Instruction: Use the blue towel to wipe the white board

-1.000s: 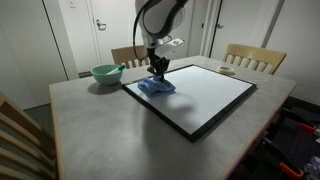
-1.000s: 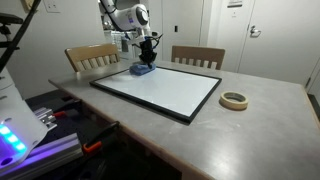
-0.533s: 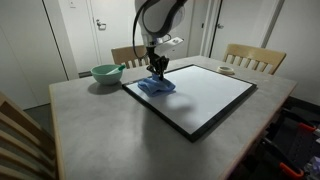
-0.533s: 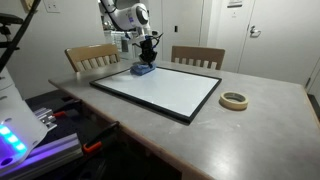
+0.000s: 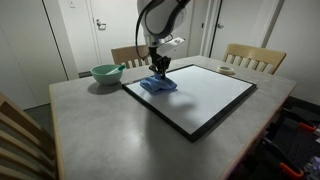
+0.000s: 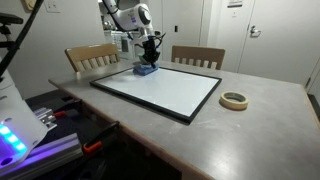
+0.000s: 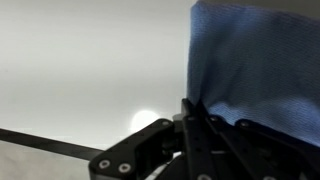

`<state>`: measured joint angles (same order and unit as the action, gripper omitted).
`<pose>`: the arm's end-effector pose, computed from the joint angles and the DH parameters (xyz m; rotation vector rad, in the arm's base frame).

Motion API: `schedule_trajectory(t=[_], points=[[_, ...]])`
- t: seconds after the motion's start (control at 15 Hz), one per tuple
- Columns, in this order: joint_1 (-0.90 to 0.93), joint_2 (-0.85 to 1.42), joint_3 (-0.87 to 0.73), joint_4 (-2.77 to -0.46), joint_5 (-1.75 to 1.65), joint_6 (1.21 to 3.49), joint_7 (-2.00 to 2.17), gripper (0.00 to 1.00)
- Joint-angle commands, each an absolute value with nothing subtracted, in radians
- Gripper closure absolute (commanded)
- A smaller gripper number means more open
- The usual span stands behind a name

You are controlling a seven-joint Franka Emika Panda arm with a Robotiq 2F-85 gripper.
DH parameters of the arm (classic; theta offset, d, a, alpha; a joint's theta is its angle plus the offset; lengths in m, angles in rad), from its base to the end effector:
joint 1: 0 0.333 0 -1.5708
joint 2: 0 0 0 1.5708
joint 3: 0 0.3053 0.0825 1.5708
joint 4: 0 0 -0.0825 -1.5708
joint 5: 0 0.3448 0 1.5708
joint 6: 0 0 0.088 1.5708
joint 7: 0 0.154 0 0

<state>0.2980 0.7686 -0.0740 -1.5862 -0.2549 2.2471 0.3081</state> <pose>0.6336 0.1317 0.1510 2.8751 0.1511 -0.0580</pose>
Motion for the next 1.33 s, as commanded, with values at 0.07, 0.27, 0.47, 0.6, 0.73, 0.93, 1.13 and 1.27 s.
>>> schedule_trajectory(t=[0.07,0.27,0.47,0.6,0.73,0.93,1.13,1.27], points=[[0.259,0.781,-0.086,-1.567,-0.268,2.268,0.293,0.99],[0.241,0.779,-0.091,-1.57,-0.269,2.263,0.279,0.99],[0.199,0.786,-0.072,-1.567,-0.252,2.257,0.2,0.99],[0.179,0.791,-0.071,-1.567,-0.255,2.259,0.154,0.99],[0.162,0.797,-0.075,-1.564,-0.258,2.252,0.122,0.99],[0.139,0.807,-0.081,-1.561,-0.264,2.247,0.084,0.99],[0.124,0.816,-0.088,-1.558,-0.271,2.242,0.058,0.99],[0.117,0.81,-0.091,-1.567,-0.274,2.244,0.044,0.99]])
